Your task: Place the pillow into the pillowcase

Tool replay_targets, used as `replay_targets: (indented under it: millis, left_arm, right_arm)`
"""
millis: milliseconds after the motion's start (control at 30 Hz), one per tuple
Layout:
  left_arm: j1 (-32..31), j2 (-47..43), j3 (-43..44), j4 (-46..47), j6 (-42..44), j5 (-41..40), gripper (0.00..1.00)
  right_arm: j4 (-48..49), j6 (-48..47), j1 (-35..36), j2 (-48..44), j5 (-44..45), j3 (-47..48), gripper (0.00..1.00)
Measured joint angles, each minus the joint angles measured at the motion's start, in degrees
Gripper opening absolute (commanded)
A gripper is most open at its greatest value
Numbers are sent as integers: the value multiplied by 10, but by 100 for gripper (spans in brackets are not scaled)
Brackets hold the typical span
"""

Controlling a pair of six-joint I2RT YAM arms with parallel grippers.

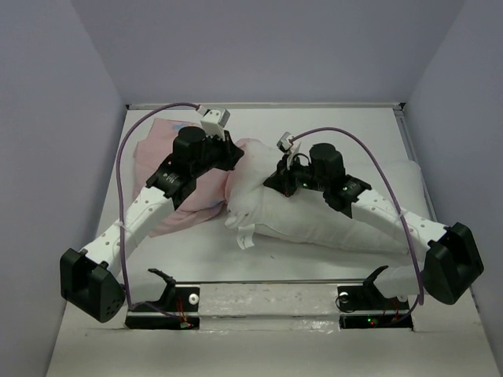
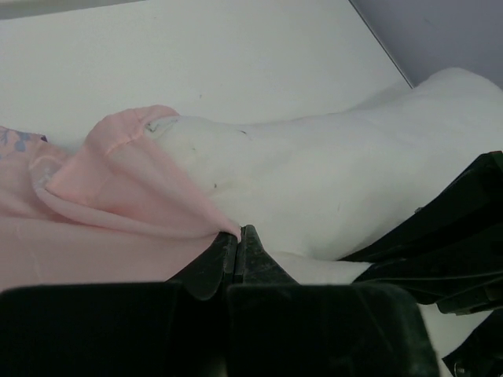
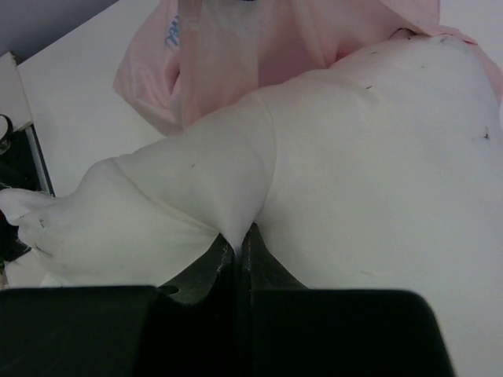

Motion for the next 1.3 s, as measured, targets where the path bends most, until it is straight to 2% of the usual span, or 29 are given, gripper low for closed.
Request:
replay_targets:
  millis: [100,467,633,800,933,1067,1167,1300]
  left_arm:
    - [0,7,21,-6,0,18,0]
    - [-1,127,158,-17,9,30,0]
    - [-24,136,155,-43,23,33,0]
    - [-38,76,109,-70,45,-10,0]
    - [-14,31,106,-78,54,-54,0]
    - [0,34,118,-78,55,-77,0]
    - [-1,59,132,-78,52,-73,0]
    - [-16,79,135,-83,50,-65,0]
  right_arm:
    - [18,-13,-1,-1,16,0,0]
    - [-23,-48,21,-9,-116,-9,0]
    - [-48,-71,22,10,-102,23,0]
    - [-93,-91,20,30,-114,91,0]
    - [-107,-93,25,-53,-138,47,0]
    - [-119,-82,26,-144,-173,5,0]
    - [-116,-76,28,-149,-200,1,0]
    - [-114,-76,33,-108,-197,4,0]
